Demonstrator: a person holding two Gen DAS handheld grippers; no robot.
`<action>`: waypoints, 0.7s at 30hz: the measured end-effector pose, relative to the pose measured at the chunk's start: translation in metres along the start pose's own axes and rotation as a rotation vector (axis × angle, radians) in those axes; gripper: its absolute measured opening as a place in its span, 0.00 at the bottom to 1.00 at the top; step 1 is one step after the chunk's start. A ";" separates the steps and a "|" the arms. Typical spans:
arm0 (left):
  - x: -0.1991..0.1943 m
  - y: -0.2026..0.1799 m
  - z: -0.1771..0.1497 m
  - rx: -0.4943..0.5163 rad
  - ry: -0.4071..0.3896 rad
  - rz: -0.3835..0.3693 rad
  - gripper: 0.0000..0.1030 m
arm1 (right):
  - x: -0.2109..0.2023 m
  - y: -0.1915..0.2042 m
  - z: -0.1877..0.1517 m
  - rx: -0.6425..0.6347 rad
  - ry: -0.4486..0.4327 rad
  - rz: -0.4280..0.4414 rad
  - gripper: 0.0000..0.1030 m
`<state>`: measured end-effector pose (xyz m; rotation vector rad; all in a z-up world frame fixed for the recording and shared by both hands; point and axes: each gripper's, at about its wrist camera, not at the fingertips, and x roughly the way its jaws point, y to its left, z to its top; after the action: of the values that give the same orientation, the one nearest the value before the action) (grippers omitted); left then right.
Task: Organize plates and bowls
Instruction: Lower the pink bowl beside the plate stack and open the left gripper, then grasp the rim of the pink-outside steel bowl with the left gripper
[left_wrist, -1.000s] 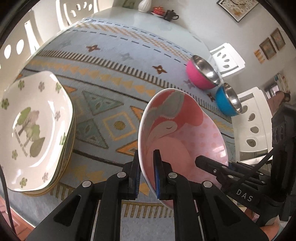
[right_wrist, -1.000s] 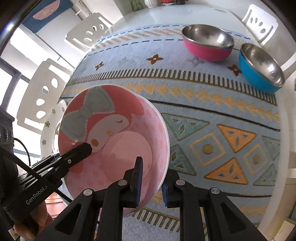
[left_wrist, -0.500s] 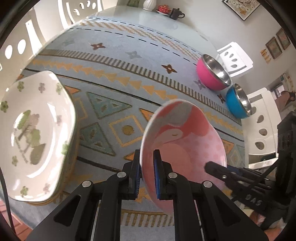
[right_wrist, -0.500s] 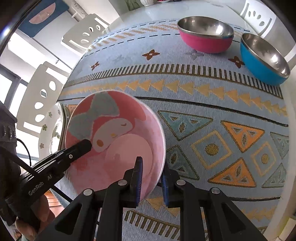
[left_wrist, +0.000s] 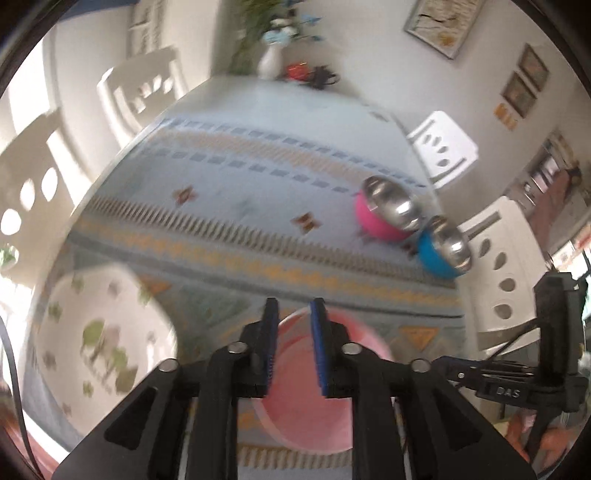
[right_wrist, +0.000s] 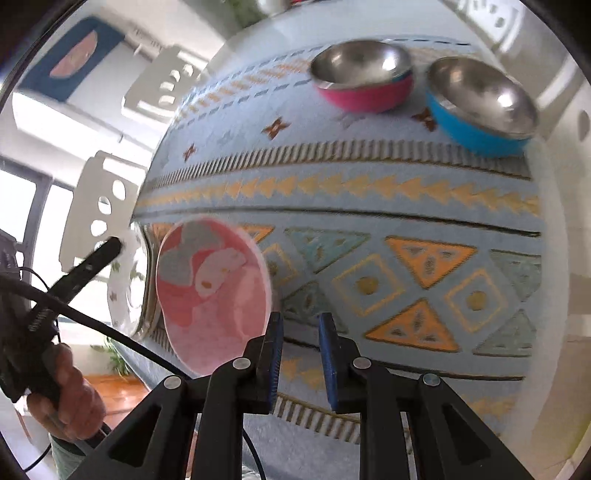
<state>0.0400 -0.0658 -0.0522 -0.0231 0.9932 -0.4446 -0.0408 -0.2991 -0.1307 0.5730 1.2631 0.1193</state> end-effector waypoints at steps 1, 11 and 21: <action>0.002 -0.009 0.008 0.015 0.001 -0.015 0.28 | -0.006 -0.012 0.004 0.042 -0.018 0.006 0.25; 0.055 -0.079 0.071 0.064 0.091 -0.154 0.53 | -0.043 -0.082 0.038 0.304 -0.156 0.072 0.48; 0.146 -0.080 0.113 -0.072 0.210 -0.135 0.54 | -0.051 -0.063 0.136 0.150 -0.263 0.049 0.48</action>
<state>0.1713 -0.2139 -0.0900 -0.1109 1.2185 -0.5423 0.0540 -0.4196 -0.0909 0.7249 1.0072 -0.0106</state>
